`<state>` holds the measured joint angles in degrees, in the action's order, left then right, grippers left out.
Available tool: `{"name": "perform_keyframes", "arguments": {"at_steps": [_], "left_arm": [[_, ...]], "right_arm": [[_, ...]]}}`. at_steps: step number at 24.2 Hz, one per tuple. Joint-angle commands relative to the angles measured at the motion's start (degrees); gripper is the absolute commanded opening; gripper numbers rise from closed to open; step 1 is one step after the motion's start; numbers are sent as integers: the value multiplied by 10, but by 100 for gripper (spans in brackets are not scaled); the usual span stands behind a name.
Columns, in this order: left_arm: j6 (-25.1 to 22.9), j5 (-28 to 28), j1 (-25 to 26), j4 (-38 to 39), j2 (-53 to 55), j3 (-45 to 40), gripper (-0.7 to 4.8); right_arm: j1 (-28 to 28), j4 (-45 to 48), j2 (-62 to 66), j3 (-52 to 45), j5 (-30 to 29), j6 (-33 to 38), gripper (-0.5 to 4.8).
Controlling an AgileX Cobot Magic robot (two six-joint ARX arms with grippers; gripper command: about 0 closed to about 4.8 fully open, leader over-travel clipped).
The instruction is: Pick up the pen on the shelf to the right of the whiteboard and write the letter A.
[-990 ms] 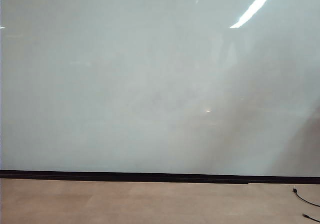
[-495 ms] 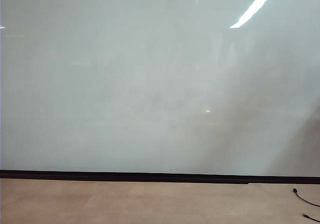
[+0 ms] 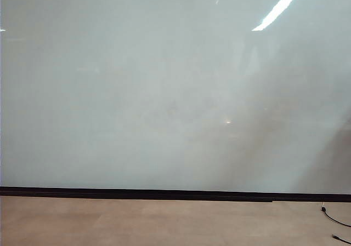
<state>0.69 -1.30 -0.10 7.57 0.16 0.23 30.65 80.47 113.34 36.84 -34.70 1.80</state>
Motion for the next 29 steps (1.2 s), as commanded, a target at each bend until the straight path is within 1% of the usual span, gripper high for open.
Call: {"name": "perform_keyframes", "arguments": {"at_steps": [1,7,16,20,22,26,27,28,29], "left_arm": [[-2,0,0,-3,0,2,-5],[-2,0,0,-3,0,2,-4],[-2,0,0,-3,0,2,-5],[-2,0,0,-3,0,2,-4],[-2,0,0,-3,0,2,-5],[-2,0,0,-3,0,2,-4],[-2,0,0,-3,0,2,-4],[-2,0,0,-3,0,2,-5],[-2,0,0,-3,0,2,-4]], "right_arm": [[1,7,-1,2,-2,0,-5],[1,7,-10,2,1,-6,-5],[4,7,-22,1,27,-14,-5],[4,7,-25,-1,83,-18,-5],[3,7,-31,-5,102,-18,-5],[-1,7,-64,-38,157,-17,-5],[-5,7,-76,-50,176,-17,-5],[-15,7,-110,-83,229,-19,-5],[-18,7,-127,-101,253,-19,-5]]}}
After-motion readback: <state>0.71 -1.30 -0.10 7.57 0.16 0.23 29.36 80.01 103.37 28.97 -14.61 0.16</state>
